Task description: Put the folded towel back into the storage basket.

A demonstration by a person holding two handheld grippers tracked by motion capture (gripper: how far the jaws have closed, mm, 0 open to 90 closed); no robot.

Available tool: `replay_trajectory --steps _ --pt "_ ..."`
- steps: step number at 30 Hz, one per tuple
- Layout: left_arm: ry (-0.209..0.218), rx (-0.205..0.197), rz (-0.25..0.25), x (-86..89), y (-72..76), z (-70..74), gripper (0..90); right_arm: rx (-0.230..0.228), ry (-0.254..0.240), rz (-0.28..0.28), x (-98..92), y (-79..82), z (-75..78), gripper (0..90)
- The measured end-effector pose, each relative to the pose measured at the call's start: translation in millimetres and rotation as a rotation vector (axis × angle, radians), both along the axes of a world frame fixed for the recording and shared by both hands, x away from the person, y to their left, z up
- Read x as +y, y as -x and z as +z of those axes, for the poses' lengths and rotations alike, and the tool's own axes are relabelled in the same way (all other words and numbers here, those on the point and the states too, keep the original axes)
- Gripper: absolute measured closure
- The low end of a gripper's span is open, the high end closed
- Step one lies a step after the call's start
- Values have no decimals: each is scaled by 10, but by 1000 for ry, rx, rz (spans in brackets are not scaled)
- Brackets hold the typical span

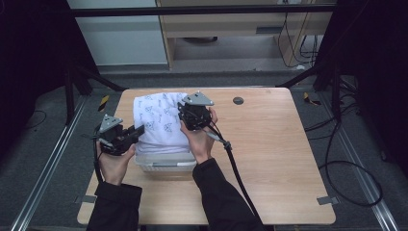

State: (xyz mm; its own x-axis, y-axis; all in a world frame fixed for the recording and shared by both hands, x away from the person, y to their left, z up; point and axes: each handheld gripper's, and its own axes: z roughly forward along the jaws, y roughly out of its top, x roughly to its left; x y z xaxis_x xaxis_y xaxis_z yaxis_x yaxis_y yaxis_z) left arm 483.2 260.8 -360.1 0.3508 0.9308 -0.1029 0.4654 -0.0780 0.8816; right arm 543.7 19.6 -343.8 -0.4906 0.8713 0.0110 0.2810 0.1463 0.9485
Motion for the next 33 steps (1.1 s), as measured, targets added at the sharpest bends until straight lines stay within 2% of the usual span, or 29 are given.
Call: replay_trajectory --steps 8,16,33 --pt "-11 28 9 19 -81 -105 735 17 18 -4 74 -60 -131 758" --pt "-40 49 3 -15 -152 -203 734 48 18 -10 34 -123 -261 757" --pt "-51 84 -6 -60 -255 -362 734 89 24 -20 0 -194 -438 755"
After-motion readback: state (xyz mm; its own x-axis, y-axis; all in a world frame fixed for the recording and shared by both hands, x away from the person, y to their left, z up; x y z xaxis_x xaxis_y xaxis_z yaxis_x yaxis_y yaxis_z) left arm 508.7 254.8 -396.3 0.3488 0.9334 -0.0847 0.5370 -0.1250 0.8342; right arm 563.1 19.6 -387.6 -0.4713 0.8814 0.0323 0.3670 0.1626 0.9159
